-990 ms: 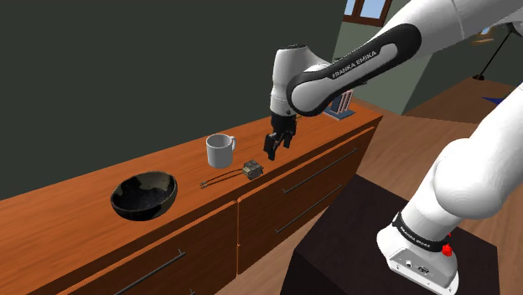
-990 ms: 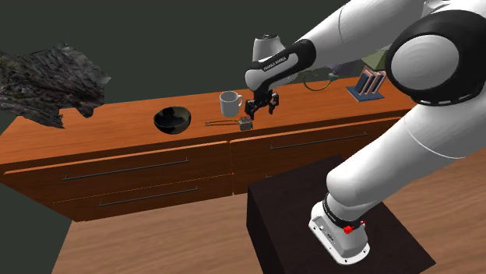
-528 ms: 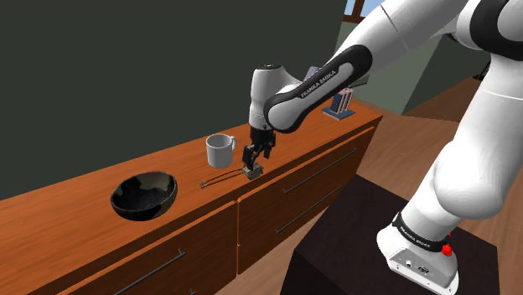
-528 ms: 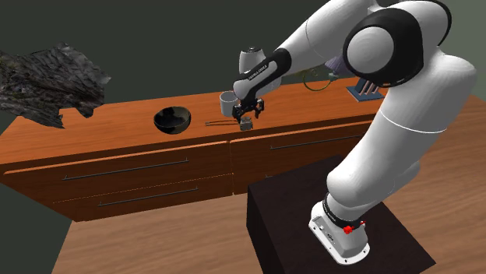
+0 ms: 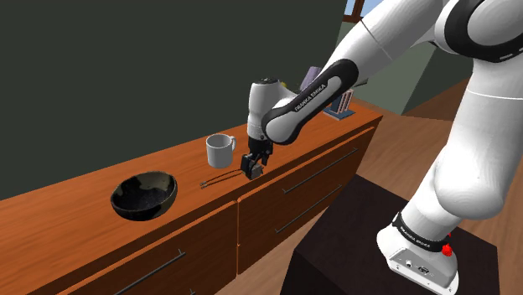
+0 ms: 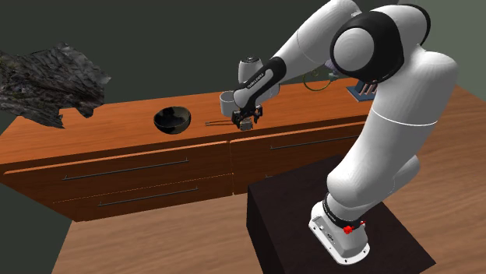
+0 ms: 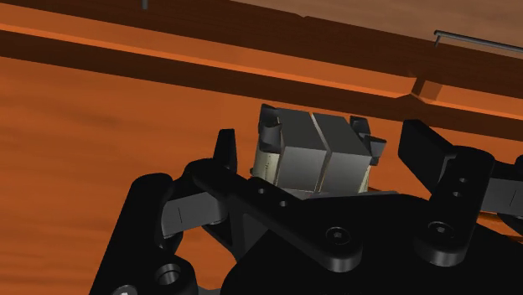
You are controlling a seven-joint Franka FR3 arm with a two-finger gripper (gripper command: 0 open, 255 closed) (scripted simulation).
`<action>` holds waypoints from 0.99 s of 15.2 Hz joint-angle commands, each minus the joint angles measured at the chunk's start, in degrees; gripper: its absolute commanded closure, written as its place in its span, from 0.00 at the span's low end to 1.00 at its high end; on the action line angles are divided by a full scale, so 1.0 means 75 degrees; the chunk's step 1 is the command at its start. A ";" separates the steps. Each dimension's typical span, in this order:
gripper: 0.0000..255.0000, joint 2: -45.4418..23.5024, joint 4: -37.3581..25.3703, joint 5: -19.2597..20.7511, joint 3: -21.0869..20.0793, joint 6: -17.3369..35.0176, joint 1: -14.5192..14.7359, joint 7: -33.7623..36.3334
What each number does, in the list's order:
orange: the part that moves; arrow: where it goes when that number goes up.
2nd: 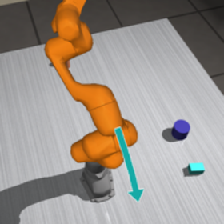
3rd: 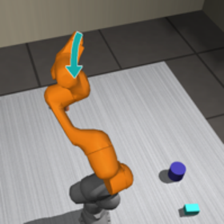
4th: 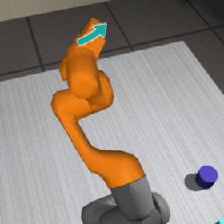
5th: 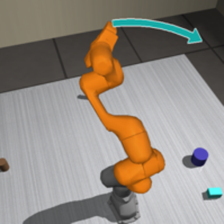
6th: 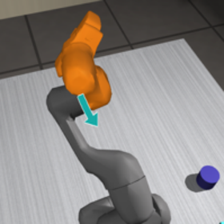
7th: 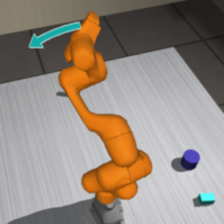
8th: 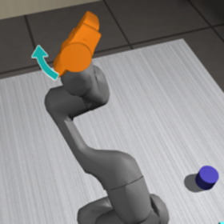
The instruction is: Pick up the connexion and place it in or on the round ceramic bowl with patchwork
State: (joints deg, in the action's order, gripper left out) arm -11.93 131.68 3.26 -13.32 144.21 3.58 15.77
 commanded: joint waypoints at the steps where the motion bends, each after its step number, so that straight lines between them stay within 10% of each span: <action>1: 0.00 -0.0028 0.0023 0.0014 0.0003 0.0054 0.0007 0.0015; 6: 0.00 -0.0027 0.0023 0.0014 0.0003 0.0052 0.0006 0.0014; 7: 1.00 -0.0027 0.0023 0.0014 0.0003 0.0052 0.0006 0.0014; 15: 1.00 -0.0028 0.0021 0.0014 0.0003 0.0052 0.0007 0.0015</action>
State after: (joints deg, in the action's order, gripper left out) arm -12.14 131.84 3.36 -13.30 144.60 3.63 15.88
